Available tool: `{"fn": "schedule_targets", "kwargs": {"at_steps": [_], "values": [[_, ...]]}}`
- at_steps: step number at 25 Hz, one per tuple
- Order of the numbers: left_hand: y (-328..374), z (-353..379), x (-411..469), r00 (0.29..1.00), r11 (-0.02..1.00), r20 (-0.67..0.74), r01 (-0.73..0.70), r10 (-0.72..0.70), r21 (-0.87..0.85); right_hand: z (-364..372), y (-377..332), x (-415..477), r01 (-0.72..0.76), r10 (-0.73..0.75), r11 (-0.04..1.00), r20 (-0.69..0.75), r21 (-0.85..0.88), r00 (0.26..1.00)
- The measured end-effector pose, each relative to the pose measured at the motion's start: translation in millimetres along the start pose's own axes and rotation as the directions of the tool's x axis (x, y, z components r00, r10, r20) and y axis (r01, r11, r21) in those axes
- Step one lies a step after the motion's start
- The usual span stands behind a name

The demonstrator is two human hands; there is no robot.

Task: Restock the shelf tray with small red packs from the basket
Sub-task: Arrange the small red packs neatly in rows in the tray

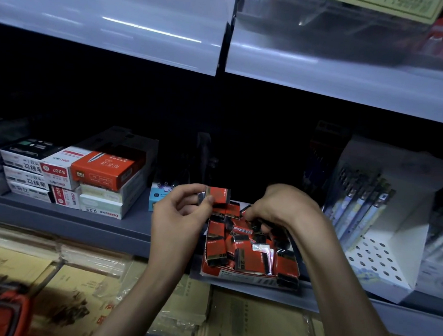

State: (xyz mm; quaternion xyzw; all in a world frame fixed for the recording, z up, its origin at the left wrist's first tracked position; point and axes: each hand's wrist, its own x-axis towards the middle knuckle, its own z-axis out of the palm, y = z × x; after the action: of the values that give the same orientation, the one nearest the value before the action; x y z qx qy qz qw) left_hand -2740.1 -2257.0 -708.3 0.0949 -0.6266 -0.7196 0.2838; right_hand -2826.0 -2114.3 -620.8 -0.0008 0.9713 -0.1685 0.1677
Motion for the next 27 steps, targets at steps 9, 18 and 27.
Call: {"fn": "schedule_targets", "kwargs": {"at_steps": [9,18,27], "values": [[-1.5,-1.3,0.2,1.000,1.000,0.014,-0.005,0.005,0.004,4.6,1.2,2.6,0.016,-0.015,1.000,-0.059,0.021,0.998],[0.2,-0.4,-1.3,1.000,1.000,0.010,-0.002,0.002,-0.007,4.3,3.8,-3.0,0.017,-0.015,0.999,-0.087,0.028,0.996],[-0.6,0.1,-2.0,1.000,1.000,0.017,-0.016,0.015,0.022,1.5,14.6,-3.9,0.129,-0.126,0.990,-0.038,0.059,0.991]]}}
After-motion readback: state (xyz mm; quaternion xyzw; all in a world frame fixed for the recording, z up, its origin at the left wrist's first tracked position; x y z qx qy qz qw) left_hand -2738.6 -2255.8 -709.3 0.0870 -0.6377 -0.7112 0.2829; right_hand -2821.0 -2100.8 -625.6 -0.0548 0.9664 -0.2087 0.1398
